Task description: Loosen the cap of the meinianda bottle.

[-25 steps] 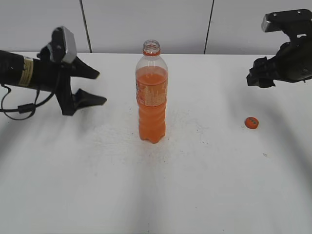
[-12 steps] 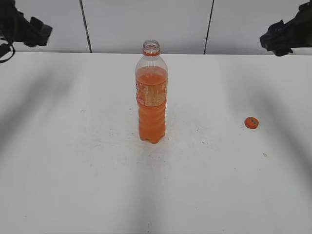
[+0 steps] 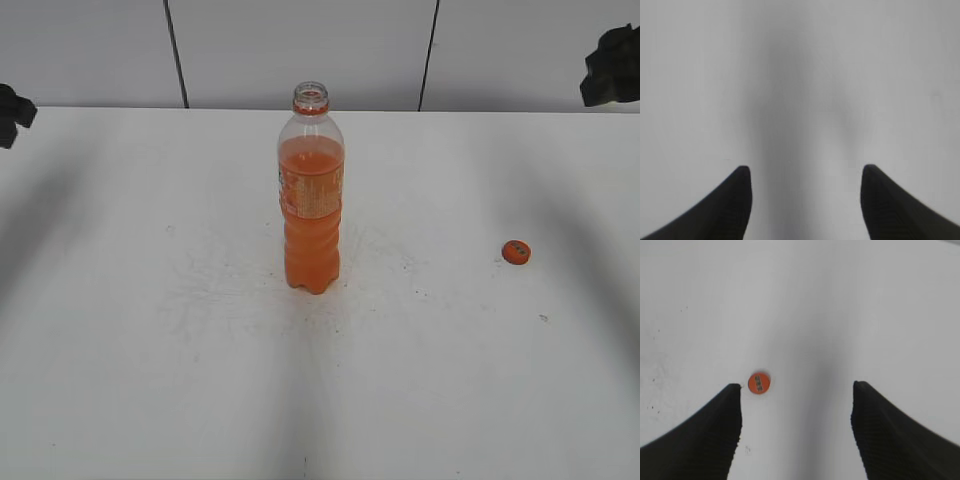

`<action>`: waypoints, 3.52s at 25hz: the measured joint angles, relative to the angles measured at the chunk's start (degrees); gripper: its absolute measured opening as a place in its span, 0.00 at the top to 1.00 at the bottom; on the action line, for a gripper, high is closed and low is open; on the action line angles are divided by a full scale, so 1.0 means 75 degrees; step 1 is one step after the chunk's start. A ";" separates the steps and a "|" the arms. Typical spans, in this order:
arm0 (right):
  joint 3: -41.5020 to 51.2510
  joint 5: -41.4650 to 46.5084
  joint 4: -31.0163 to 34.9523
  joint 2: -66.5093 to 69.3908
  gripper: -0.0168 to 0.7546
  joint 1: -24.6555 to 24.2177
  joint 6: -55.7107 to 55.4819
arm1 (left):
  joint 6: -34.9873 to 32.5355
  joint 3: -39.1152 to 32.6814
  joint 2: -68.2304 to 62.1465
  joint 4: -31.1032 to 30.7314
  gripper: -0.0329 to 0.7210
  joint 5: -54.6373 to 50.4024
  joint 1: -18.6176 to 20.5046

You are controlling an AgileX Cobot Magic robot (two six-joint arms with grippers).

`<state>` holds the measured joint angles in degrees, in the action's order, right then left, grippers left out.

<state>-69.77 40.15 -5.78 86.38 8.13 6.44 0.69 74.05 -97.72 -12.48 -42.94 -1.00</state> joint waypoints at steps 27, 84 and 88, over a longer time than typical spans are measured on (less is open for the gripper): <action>-0.1164 0.3924 0.1060 -0.1136 0.31 -0.1115 0.0682 | -0.0917 0.0320 0.3158 0.1370 0.42 -0.3605 -0.0015; 0.5914 0.2383 0.1109 -0.9221 0.32 -0.1171 0.0676 | -0.0898 -0.5507 1.1543 0.2458 0.49 -0.2177 -0.0015; 0.5914 0.2389 0.1067 -0.9784 0.32 -0.1171 0.0676 | -0.0898 -0.5510 1.2085 0.2458 0.50 -0.2177 -0.0015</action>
<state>-25.41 58.07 2.22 13.00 -0.65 11.51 -6.05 32.73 -7.08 5.96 -59.26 -1.11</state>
